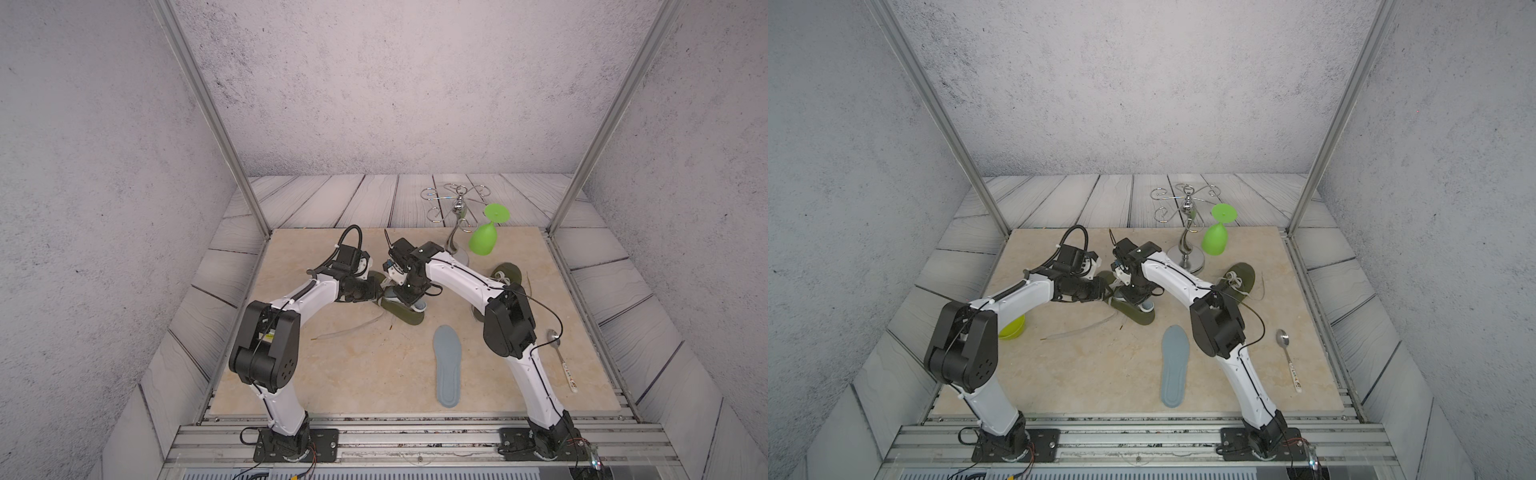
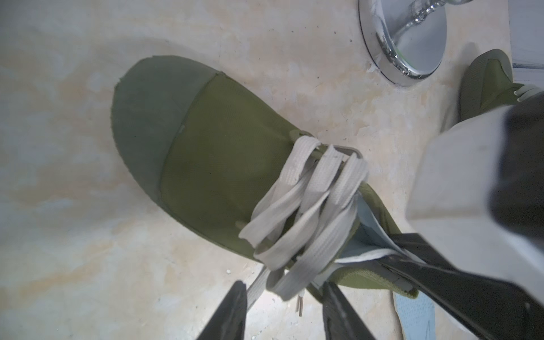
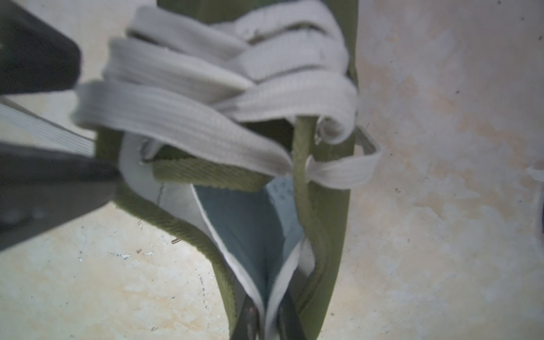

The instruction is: Insert the insole into the shoe

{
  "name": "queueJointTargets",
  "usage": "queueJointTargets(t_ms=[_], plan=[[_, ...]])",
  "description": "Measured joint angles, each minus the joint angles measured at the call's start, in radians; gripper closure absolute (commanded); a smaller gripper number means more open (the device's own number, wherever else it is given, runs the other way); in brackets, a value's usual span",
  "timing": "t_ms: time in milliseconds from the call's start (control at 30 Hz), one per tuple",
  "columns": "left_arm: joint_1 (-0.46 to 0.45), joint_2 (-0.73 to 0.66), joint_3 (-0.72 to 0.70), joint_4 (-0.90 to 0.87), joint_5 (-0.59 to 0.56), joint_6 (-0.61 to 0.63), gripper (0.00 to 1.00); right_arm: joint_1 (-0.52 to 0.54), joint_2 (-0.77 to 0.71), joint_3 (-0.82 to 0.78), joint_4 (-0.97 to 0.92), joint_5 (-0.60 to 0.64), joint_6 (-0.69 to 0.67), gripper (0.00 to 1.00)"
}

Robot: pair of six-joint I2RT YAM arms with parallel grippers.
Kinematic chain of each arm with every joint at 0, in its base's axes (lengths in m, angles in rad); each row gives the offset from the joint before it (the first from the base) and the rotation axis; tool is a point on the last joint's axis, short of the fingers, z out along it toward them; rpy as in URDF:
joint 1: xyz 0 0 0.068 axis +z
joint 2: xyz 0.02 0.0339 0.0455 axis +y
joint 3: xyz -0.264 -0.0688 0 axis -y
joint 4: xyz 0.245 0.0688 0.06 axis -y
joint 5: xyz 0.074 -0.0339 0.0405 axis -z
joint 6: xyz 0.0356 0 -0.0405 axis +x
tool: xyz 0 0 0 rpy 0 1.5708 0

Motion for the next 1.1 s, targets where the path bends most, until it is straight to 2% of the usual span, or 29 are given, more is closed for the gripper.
queueJointTargets(t_ms=[400,600,867,1100], plan=[[-0.018,0.009,0.014,0.021,-0.006,-0.048,0.64,0.0,0.0,0.002,-0.001,-0.001,0.002,0.97],[-0.023,0.02,0.021,0.011,-0.013,-0.064,0.75,0.0,0.0,0.002,0.0,-0.004,0.011,0.97],[-0.026,0.027,0.056,-0.032,-0.025,-0.084,0.99,0.0,0.0,0.001,0.008,-0.007,0.023,0.98],[-0.026,0.027,0.062,-0.05,-0.005,-0.121,1.0,0.0,0.0,-0.032,0.039,-0.031,0.037,0.98]])
